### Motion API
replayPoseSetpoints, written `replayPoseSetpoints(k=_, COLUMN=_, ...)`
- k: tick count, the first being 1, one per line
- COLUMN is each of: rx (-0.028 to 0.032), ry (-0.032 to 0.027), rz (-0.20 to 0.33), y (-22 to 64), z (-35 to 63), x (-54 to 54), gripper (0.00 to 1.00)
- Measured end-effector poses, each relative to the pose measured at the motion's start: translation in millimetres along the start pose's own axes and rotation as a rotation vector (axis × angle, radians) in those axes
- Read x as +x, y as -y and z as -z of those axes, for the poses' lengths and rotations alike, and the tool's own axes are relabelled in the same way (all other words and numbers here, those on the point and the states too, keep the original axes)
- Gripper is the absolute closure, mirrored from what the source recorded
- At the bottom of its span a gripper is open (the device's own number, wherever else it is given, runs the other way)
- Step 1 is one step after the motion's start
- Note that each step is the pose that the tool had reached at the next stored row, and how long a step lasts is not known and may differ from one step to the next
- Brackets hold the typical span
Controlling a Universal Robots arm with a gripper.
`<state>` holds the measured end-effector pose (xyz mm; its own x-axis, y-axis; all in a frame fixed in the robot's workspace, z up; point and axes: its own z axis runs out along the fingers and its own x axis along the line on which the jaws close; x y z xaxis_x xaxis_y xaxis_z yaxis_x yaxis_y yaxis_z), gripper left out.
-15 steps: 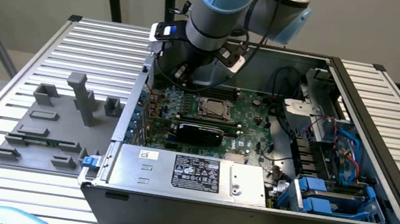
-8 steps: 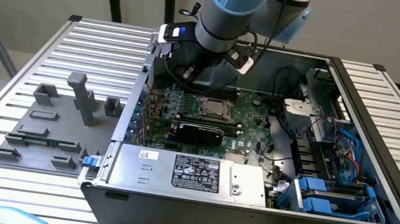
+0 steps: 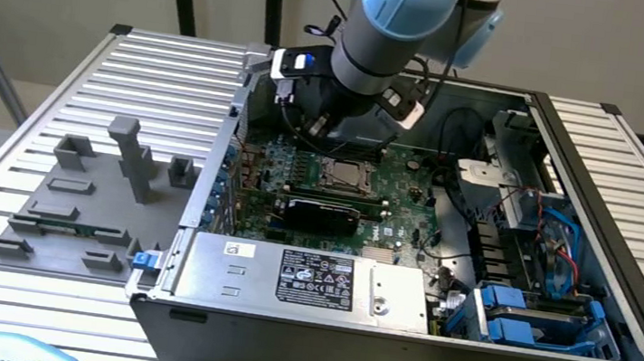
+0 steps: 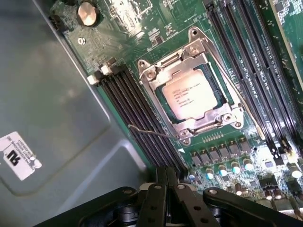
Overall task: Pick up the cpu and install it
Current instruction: 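Install the first cpu locking lever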
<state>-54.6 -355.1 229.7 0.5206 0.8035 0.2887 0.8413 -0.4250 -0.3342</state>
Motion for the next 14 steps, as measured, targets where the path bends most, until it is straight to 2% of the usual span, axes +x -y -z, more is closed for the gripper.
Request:
replayPoseSetpoints(k=7, rx=0.0003, ry=0.0007, rz=0.0, y=-12.1, z=-10.2, x=1.2, gripper=0.89)
replayPoseSetpoints(k=10, rx=-0.0009, ry=0.0026, rz=-0.001, y=-14.1, z=-14.6, x=0.3, gripper=0.89)
replayPoseSetpoints(k=14, rx=-0.0023, ry=0.0047, rz=-0.001, y=-14.3, z=-15.8, x=0.3, gripper=0.89)
